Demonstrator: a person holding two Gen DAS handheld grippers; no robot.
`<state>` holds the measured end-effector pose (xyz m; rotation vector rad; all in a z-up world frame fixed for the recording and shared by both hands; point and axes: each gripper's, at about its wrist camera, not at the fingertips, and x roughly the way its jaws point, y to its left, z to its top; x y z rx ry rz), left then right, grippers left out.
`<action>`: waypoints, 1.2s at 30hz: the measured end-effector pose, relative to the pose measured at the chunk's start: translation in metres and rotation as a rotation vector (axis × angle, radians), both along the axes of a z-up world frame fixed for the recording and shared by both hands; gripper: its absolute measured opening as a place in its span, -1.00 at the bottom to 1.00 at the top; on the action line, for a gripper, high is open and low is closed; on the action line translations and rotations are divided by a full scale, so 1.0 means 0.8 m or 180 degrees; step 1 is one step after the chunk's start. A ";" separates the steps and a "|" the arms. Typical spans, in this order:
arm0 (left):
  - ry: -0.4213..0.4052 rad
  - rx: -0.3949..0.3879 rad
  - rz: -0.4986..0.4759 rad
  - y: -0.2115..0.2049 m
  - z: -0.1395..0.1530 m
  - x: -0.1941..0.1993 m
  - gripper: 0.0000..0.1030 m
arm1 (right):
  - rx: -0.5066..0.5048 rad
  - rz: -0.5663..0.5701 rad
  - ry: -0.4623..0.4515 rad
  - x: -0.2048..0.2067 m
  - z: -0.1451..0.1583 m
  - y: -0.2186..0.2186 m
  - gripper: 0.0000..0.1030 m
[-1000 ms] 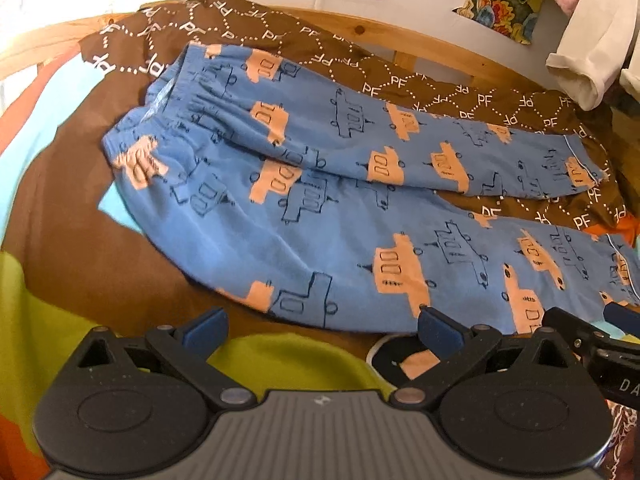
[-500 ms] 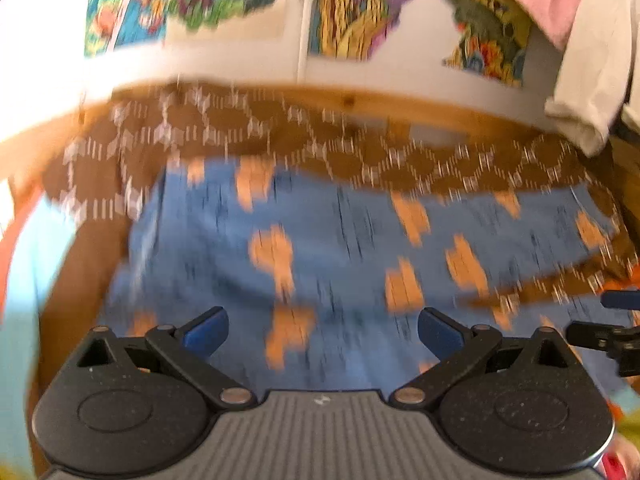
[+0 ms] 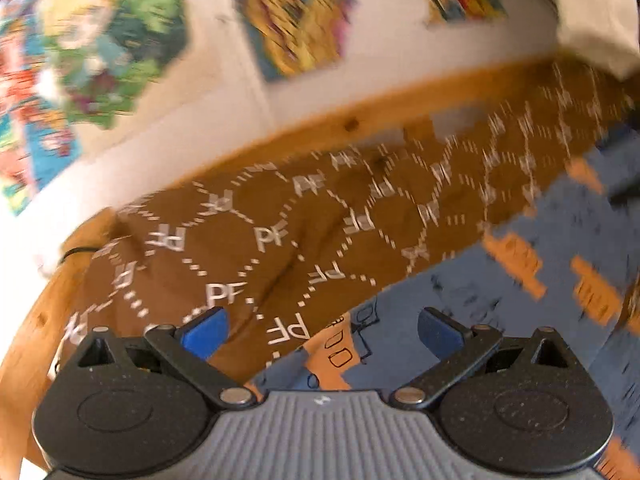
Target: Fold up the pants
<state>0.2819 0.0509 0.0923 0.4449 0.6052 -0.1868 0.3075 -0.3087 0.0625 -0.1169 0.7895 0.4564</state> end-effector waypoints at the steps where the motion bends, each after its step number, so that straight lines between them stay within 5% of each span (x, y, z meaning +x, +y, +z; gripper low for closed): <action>1: 0.0073 0.0035 -0.0054 -0.001 -0.004 0.009 1.00 | -0.0003 0.0088 0.0058 0.015 -0.005 0.001 0.99; 5: 0.0268 0.0107 -0.0322 -0.008 -0.013 0.035 0.99 | -0.0039 0.0487 0.0368 0.070 -0.028 0.013 0.99; 8: 0.0493 0.0081 -0.0444 -0.002 -0.016 0.052 0.77 | -0.0178 0.0601 0.0623 0.103 -0.045 0.031 0.98; 10: 0.0636 0.0040 -0.0447 0.001 -0.018 0.058 0.56 | -0.0124 0.0694 0.0785 0.121 -0.052 0.040 0.76; 17: 0.1000 0.0115 -0.0559 0.012 -0.025 0.068 -0.24 | -0.0451 0.1406 0.1091 0.158 -0.053 0.081 0.51; 22: 0.1030 0.0456 -0.0632 0.001 -0.027 0.063 -0.79 | -0.0365 0.1223 0.1144 0.168 -0.071 0.072 0.03; 27: 0.0979 0.0571 -0.0652 -0.006 -0.025 0.056 -0.89 | -0.0331 0.1281 0.1078 0.155 -0.066 0.068 -0.65; 31: 0.0913 0.0574 -0.0575 -0.007 -0.025 0.051 -0.92 | -0.0469 0.1315 0.1004 0.148 -0.066 0.073 -0.94; 36: 0.0749 0.0442 -0.0470 -0.003 -0.009 0.045 -0.98 | -0.0651 0.1189 0.0690 0.133 -0.058 0.082 -1.00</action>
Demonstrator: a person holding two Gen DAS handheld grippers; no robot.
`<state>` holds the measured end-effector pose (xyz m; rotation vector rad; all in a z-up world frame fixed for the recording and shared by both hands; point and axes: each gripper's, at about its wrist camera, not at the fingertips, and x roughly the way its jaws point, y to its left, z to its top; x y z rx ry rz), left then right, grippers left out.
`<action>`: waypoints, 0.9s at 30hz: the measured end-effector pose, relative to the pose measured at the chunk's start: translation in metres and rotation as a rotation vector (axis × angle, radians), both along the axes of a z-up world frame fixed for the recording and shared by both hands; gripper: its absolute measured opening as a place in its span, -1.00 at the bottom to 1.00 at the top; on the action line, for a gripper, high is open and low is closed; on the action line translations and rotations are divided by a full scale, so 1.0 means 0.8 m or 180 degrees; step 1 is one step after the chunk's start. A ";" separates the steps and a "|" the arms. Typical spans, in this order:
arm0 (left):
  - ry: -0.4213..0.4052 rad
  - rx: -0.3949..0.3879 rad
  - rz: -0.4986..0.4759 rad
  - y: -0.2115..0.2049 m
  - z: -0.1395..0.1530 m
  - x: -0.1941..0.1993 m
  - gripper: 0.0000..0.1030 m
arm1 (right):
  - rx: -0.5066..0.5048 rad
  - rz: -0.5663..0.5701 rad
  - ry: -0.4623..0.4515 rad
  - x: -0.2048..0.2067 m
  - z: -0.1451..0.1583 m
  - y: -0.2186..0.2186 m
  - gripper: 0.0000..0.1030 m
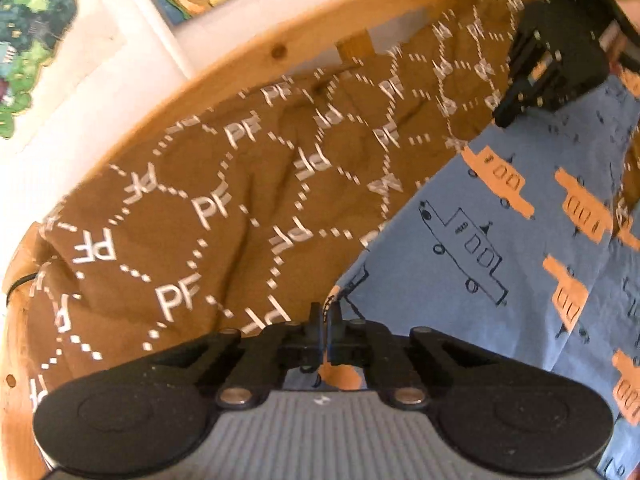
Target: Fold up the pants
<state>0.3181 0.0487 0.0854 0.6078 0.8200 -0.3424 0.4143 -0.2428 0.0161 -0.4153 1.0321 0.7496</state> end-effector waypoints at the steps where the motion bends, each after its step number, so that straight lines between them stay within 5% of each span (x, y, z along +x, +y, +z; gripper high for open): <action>1: -0.0040 -0.0042 0.0040 0.002 0.005 0.000 -0.98 | -0.0038 -0.0054 -0.0093 -0.001 0.003 0.002 -1.00; 10: -0.0480 -0.0249 0.0628 0.013 0.039 0.018 -0.98 | -0.0298 -0.0454 -0.1183 0.003 0.052 0.034 -1.00; 15: -0.0414 -0.0123 0.0780 0.010 0.008 0.047 -0.97 | -0.0521 -0.0534 -0.1170 0.036 0.027 0.060 -1.00; 18: -0.0273 -0.0258 0.0840 0.018 0.004 0.055 -0.78 | -0.0538 -0.0552 -0.1050 0.041 0.007 0.067 -0.94; 21: -0.0216 -0.0444 0.0743 0.034 0.012 0.050 0.03 | -0.0378 -0.0569 -0.0952 0.043 0.011 0.058 -0.38; 24: -0.0238 -0.0539 0.0571 0.047 0.025 0.041 0.30 | -0.0031 -0.0527 -0.0861 0.048 0.028 0.041 0.18; 27: -0.0269 -0.0483 0.0391 0.049 0.033 0.031 0.51 | 0.0103 -0.0352 -0.0824 0.052 0.036 0.040 0.23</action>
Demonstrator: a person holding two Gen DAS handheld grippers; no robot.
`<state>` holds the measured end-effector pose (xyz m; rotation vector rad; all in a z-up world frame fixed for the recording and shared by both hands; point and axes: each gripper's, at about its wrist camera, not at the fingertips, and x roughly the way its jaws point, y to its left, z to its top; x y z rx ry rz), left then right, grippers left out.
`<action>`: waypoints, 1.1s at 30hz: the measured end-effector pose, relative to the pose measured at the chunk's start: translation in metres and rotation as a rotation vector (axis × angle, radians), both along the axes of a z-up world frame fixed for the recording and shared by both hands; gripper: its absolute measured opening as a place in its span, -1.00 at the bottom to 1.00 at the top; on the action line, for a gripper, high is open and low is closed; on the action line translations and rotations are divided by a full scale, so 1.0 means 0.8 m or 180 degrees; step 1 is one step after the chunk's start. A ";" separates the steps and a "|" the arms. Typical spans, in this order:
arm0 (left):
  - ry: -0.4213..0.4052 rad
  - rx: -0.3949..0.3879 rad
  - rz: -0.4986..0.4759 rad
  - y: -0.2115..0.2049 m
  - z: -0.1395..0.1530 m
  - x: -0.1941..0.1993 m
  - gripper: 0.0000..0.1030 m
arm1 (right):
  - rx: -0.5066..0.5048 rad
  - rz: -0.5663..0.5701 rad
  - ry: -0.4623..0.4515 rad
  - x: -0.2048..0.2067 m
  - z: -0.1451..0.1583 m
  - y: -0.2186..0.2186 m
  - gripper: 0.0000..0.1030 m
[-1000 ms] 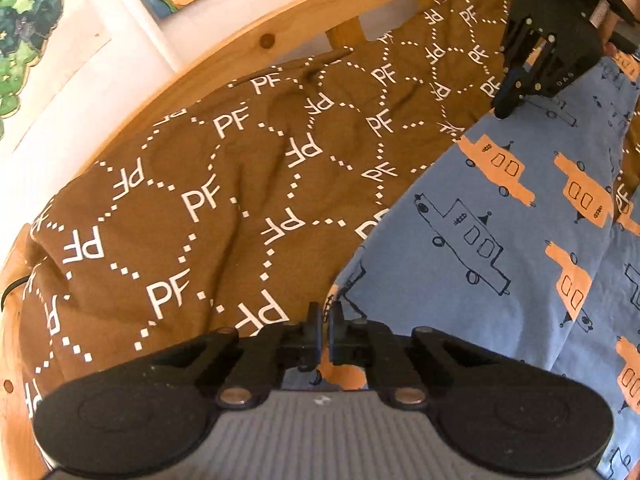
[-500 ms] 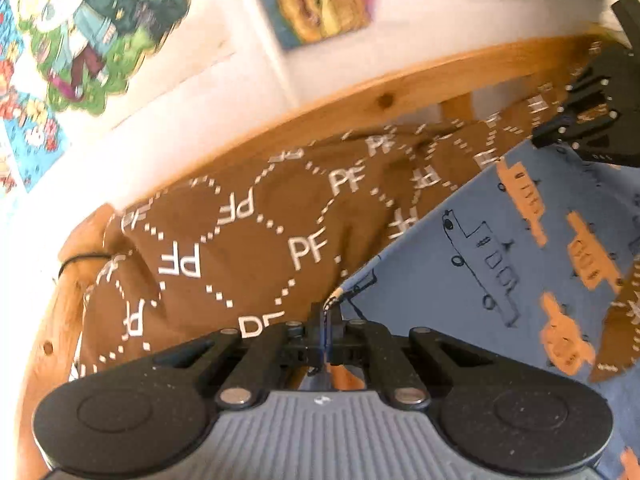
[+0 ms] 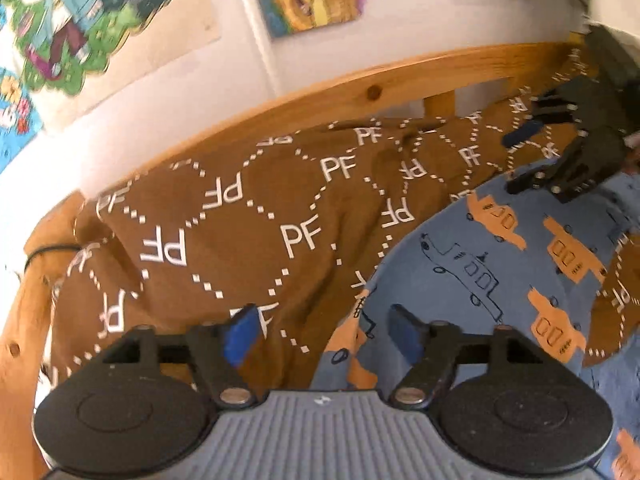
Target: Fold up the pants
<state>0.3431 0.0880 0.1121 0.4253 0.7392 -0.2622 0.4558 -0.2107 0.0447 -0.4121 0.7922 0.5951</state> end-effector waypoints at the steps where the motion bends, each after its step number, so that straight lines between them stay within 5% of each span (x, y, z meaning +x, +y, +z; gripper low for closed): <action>1: 0.0009 0.0031 -0.0049 0.000 0.002 -0.003 0.51 | -0.0002 0.0062 -0.0003 0.003 0.000 0.003 0.23; 5: 0.0059 0.0171 -0.0115 -0.007 0.002 -0.009 0.45 | -0.0056 0.0249 0.0140 0.008 -0.010 0.029 0.23; 8: 0.0161 0.0360 -0.0088 -0.017 -0.007 -0.004 -0.26 | -0.0217 0.0317 0.0161 0.009 -0.023 0.046 0.07; 10: 0.0275 0.0465 -0.0008 -0.018 -0.014 0.001 -0.73 | -0.0187 0.0283 0.0257 0.013 -0.027 0.048 -0.62; 12: 0.0355 0.0481 0.0044 -0.018 -0.018 0.004 -0.87 | -0.0140 0.0187 0.0314 0.014 -0.028 0.047 -0.93; 23: -0.0074 0.0582 -0.0398 -0.025 -0.001 -0.060 -0.94 | 0.0224 -0.0060 -0.0205 -0.067 0.026 0.003 -1.00; 33: -0.0446 0.0807 -0.1211 -0.035 -0.008 -0.176 -0.94 | 0.0168 0.0078 -0.0477 -0.278 0.060 -0.025 -1.00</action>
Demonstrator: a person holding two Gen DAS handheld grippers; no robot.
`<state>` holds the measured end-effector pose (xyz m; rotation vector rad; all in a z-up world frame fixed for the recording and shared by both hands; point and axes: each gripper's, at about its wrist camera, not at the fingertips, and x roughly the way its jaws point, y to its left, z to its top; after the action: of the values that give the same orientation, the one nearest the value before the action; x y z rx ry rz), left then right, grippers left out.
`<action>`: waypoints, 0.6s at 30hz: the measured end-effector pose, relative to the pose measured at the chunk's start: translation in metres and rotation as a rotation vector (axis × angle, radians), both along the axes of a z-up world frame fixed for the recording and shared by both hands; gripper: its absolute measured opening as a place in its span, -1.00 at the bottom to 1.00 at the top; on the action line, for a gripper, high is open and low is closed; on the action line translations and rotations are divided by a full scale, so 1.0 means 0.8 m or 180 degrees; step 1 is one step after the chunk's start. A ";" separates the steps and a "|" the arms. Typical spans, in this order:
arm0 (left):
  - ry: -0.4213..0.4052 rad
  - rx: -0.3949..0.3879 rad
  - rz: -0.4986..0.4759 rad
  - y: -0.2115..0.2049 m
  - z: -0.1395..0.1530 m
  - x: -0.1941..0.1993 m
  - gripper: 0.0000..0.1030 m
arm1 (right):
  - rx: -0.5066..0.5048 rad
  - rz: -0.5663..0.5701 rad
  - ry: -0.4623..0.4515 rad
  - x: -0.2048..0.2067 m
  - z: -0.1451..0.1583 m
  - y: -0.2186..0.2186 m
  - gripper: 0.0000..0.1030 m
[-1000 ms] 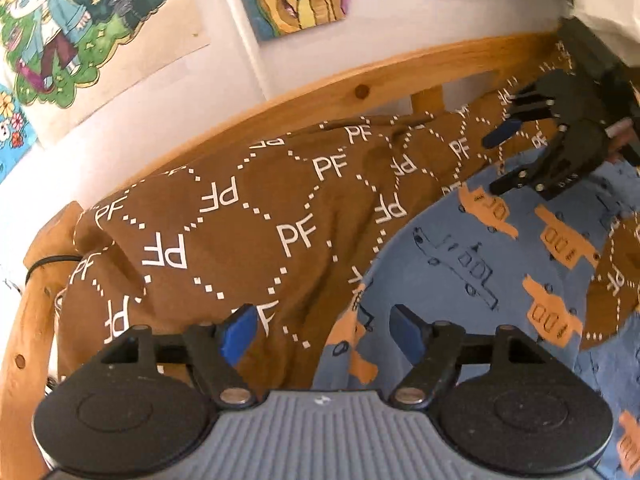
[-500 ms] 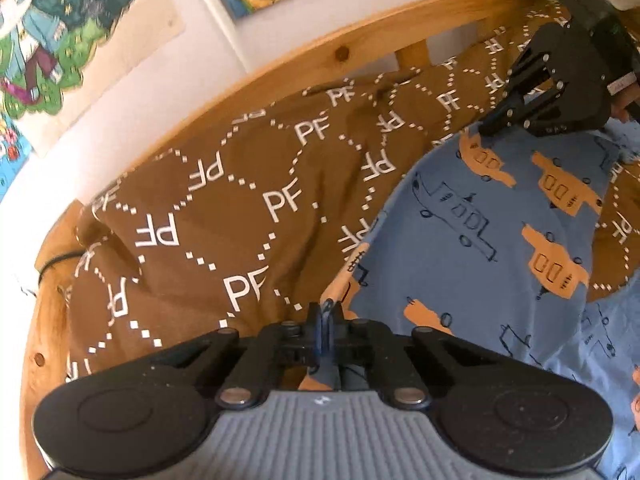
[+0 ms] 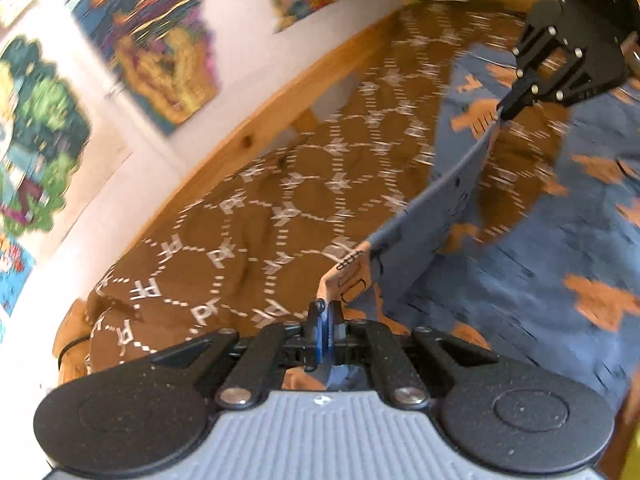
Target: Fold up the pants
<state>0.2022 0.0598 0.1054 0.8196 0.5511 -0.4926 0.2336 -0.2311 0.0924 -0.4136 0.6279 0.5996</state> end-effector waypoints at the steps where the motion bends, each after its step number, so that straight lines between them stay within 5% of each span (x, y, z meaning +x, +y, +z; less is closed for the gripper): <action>1: 0.0006 0.0058 -0.0076 -0.002 -0.006 -0.012 -0.94 | -0.0032 0.0020 -0.0001 -0.019 -0.001 0.002 -1.00; 10: 0.0167 0.0388 -0.0271 -0.005 -0.080 -0.103 -0.94 | -0.0210 0.0032 0.0308 -0.151 -0.051 0.039 -1.00; 18: 0.0208 0.0363 0.0024 0.010 -0.109 -0.119 -0.88 | -0.0210 -0.0053 0.0401 -0.180 -0.083 0.063 -1.00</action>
<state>0.1071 0.0674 0.0179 0.9122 0.6469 -0.4857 0.0900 -0.1806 0.0263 -0.4342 0.7724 0.5934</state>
